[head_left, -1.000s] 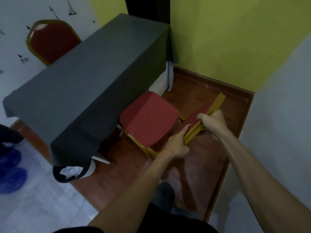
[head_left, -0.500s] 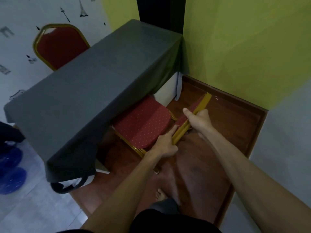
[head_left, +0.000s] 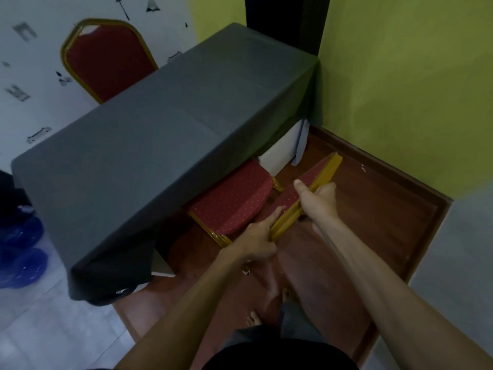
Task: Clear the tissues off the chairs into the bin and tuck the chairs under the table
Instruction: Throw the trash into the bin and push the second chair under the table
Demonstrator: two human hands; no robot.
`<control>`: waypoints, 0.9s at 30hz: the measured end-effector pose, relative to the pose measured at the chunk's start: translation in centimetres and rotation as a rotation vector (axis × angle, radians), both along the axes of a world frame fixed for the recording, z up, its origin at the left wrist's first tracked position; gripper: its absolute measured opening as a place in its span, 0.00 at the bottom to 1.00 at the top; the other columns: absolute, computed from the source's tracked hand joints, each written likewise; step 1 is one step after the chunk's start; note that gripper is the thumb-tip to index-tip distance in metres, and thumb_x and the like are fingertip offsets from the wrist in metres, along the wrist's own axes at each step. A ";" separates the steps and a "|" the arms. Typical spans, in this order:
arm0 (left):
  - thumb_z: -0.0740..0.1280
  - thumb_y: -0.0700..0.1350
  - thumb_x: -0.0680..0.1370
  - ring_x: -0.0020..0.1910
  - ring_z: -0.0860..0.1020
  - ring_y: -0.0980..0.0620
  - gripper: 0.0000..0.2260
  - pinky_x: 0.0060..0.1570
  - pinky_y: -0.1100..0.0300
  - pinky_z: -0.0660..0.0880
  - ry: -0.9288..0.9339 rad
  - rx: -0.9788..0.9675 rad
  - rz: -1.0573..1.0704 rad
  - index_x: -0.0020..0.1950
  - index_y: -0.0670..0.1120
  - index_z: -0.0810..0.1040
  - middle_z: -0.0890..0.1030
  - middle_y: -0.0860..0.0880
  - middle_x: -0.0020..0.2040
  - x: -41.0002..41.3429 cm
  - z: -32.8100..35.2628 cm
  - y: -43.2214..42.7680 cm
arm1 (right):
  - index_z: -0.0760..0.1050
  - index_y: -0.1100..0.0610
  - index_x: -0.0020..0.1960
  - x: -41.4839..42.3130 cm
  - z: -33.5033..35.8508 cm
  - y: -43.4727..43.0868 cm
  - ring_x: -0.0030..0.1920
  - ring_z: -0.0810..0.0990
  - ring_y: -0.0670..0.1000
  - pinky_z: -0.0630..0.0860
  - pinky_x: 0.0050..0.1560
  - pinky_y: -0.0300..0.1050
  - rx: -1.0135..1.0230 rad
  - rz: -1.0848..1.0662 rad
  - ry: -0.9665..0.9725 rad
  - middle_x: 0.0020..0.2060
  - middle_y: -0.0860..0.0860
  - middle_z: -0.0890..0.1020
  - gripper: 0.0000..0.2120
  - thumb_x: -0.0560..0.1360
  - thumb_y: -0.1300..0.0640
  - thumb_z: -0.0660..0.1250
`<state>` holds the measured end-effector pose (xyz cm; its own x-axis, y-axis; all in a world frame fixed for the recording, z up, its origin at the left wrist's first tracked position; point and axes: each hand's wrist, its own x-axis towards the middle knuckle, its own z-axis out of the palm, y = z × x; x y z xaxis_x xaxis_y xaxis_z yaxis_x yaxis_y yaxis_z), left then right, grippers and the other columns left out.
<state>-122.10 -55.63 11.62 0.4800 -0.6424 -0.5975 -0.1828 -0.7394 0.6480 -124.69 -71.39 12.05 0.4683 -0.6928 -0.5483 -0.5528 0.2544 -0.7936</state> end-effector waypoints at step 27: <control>0.65 0.30 0.66 0.58 0.80 0.41 0.49 0.57 0.41 0.79 0.200 0.083 0.211 0.73 0.75 0.54 0.78 0.45 0.61 14.7 2.8 5.3 | 0.52 0.51 0.77 15.3 1.5 5.6 0.52 0.86 0.60 0.87 0.45 0.59 0.180 0.149 -0.071 0.59 0.59 0.78 0.33 0.81 0.54 0.68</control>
<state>-107.39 -50.35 14.40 0.4650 -0.4860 -0.7400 0.1054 -0.7995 0.5914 -109.42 -65.84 13.59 0.5999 -0.5071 -0.6189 -0.5390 0.3155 -0.7810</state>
